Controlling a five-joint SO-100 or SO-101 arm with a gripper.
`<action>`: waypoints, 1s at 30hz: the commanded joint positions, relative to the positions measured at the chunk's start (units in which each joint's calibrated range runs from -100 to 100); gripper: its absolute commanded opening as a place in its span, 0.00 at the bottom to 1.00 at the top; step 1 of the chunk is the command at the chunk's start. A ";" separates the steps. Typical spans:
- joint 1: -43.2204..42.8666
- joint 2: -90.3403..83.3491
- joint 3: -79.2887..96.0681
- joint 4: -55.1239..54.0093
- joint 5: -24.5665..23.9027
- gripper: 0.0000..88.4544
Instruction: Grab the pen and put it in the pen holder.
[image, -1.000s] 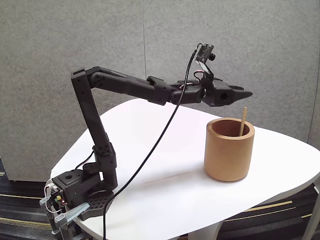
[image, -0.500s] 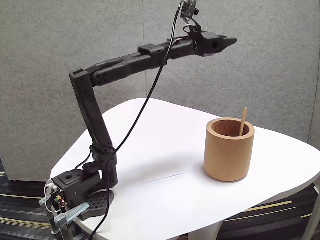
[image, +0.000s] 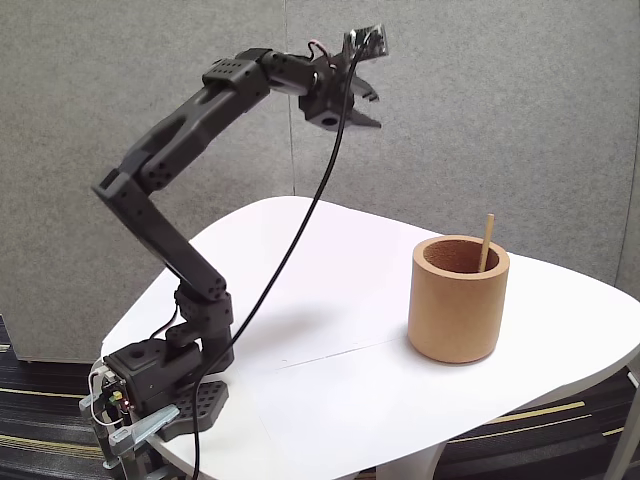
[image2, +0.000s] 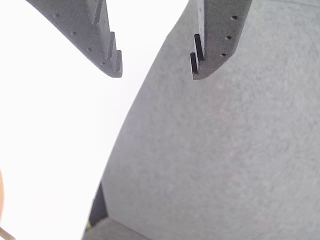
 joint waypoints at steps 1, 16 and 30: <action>-0.33 -14.55 19.04 1.10 -4.67 0.21; 0.03 -52.94 73.56 4.15 -14.73 0.21; 0.32 -54.25 82.22 14.58 -21.41 0.21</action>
